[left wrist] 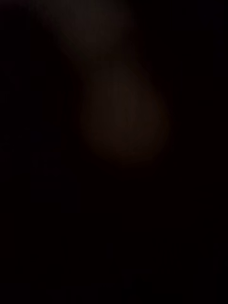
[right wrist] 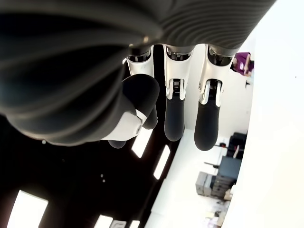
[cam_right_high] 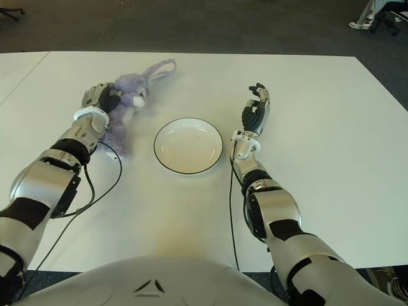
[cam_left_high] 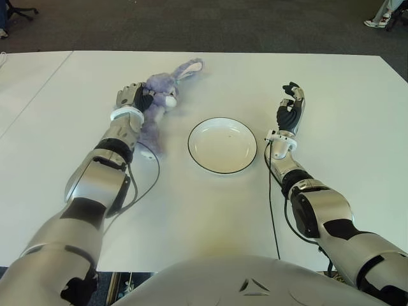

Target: Put the doll into the plate.

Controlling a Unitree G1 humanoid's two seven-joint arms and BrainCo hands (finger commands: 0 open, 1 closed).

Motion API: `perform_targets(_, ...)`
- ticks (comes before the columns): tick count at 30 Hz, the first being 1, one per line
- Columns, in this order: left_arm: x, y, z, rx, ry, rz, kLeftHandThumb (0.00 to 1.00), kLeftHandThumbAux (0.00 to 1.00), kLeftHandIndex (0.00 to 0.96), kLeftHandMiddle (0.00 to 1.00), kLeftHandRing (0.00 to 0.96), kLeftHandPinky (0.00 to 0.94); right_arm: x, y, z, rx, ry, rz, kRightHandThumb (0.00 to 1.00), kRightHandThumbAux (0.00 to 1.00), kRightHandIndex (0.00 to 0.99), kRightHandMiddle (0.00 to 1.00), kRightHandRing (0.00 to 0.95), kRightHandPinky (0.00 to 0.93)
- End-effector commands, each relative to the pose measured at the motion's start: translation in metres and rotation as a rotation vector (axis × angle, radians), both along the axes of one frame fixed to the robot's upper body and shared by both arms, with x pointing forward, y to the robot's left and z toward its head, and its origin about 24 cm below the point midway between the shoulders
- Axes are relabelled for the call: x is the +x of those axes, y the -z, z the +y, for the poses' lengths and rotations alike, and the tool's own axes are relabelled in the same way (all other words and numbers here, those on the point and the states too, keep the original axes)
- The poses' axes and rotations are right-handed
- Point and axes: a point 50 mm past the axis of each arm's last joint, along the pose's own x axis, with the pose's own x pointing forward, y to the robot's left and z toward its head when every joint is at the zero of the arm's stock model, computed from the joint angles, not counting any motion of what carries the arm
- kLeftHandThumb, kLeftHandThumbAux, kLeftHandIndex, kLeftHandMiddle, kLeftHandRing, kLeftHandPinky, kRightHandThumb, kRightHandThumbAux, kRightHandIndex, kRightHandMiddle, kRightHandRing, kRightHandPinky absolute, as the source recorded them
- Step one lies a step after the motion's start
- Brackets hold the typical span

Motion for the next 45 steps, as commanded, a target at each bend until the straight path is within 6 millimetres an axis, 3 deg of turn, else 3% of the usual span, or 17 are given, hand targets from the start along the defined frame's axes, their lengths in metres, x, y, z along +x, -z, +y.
perform_targets(1,0.006,-0.024,0.013,0.023,-0.019,-0.069,0.751,0.694,0.442,0.834,0.826,0.801,-0.021,0.031,-0.004,0.014,0.017,0.110,1.000,0.744,0.336,0.208,0.264,0.417)
perform_targets(6,0.013,-0.058,0.018,0.048,0.002,-0.184,0.749,0.694,0.442,0.832,0.821,0.831,-0.021,0.031,-0.005,0.011,0.025,0.112,1.000,0.745,0.335,0.208,0.262,0.416)
perform_targets(10,0.016,-0.072,0.019,0.056,0.008,-0.228,0.749,0.694,0.442,0.842,0.833,0.848,-0.020,0.031,-0.005,0.019,0.024,0.118,1.000,0.746,0.334,0.207,0.261,0.413)
perform_targets(15,0.019,-0.091,0.016,0.094,0.030,-0.305,0.745,0.696,0.439,0.929,0.885,0.872,-0.020,0.031,-0.005,0.026,0.020,0.122,1.000,0.746,0.330,0.209,0.258,0.414)
perform_targets(25,0.020,-0.115,0.008,0.156,0.065,-0.414,0.737,0.699,0.437,0.998,0.920,0.893,-0.020,0.031,-0.004,0.028,0.016,0.124,1.000,0.745,0.325,0.210,0.250,0.416)
perform_targets(40,0.024,-0.139,-0.006,0.162,0.079,-0.451,0.740,0.698,0.438,0.966,0.904,0.885,-0.019,0.032,-0.001,0.027,0.007,0.134,1.000,0.744,0.322,0.208,0.252,0.420)
perform_targets(45,0.028,-0.146,-0.025,0.122,0.138,-0.457,0.749,0.695,0.441,0.877,0.864,0.833,-0.019,0.033,-0.001,0.021,0.005,0.136,1.000,0.743,0.331,0.212,0.263,0.420)
